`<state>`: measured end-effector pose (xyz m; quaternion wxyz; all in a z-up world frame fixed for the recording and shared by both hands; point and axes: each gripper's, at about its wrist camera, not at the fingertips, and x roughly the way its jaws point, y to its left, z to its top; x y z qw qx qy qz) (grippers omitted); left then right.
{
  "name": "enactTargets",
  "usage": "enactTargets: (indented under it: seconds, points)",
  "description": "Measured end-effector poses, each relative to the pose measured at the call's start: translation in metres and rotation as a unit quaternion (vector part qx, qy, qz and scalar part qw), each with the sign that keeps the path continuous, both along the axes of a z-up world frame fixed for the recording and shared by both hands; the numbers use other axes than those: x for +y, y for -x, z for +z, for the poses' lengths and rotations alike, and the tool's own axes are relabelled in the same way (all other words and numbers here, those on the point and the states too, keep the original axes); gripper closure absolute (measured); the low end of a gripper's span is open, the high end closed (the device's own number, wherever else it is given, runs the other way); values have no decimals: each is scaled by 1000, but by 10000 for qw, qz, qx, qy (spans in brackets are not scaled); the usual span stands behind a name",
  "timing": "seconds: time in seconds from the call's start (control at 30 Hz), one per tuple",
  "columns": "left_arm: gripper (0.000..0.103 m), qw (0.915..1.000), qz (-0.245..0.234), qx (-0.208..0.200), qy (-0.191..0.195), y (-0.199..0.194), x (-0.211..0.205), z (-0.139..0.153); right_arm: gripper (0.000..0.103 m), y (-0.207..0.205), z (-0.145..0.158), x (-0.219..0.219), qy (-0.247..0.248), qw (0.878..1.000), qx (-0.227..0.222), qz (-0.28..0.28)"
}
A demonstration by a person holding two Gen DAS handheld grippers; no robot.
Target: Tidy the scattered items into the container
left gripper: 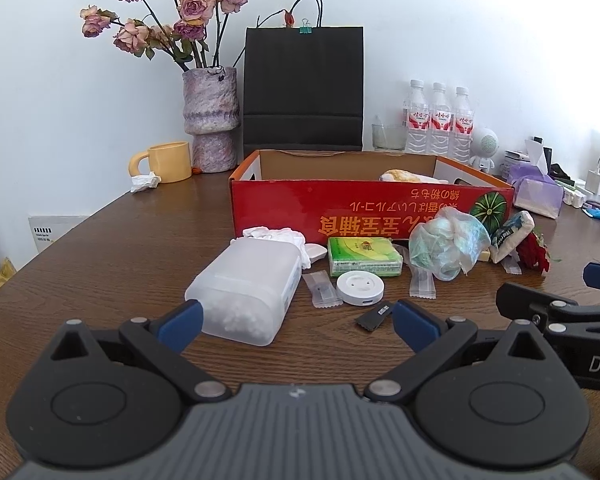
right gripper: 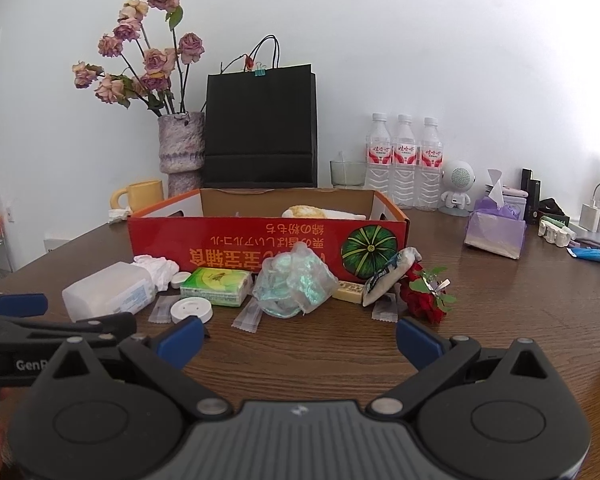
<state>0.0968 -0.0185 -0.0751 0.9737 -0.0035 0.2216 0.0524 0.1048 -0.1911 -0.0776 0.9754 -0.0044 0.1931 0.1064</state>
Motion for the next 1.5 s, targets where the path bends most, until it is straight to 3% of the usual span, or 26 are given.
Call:
enactTargets:
  seconds: [0.87,1.13,1.5]
  points:
    - [0,9999,119,13,-1,-1,1,0,0,-4,-2,1,-35,9998,153,96]
    - [0,9997,38,147,201,-4,13,3,0,-17,-2,-2,58,9987,491,124]
    - [0,9997,135,175,142,-14,36,16,0,-34,-3,-14,138,9972,732,88]
